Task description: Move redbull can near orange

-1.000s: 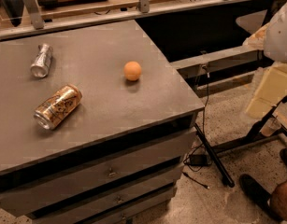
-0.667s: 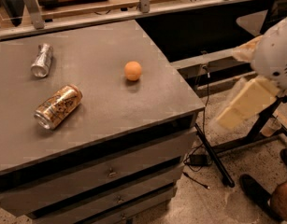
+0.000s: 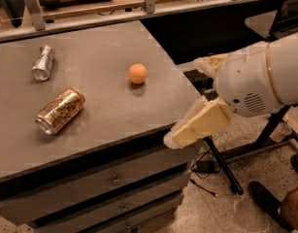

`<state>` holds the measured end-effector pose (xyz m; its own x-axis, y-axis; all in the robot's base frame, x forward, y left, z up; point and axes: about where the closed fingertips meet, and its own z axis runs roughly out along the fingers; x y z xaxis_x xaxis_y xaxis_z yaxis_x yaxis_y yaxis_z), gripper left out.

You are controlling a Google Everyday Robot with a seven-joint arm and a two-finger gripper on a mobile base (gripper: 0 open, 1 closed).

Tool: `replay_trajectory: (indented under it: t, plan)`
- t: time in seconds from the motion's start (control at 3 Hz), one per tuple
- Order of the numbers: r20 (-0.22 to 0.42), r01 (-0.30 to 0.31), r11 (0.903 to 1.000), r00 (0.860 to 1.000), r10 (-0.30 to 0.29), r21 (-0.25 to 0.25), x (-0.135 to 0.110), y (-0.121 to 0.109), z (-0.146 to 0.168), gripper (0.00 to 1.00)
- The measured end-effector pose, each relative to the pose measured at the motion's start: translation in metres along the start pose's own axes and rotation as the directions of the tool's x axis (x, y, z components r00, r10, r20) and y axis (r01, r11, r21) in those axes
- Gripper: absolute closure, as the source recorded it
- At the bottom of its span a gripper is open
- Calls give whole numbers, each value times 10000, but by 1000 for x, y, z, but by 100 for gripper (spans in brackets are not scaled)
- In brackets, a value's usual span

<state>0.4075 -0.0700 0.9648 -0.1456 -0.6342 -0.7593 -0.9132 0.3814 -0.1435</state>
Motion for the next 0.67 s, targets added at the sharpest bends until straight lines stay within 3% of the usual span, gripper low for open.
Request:
replay_trajectory:
  t: [0.33, 0.67]
  plan:
    - [1359, -272, 9938, 9898, 419, -1080, -21, 31, 30, 0]
    - [2267, -338, 9797, 9707, 793, -1977, -37, 59, 52, 0]
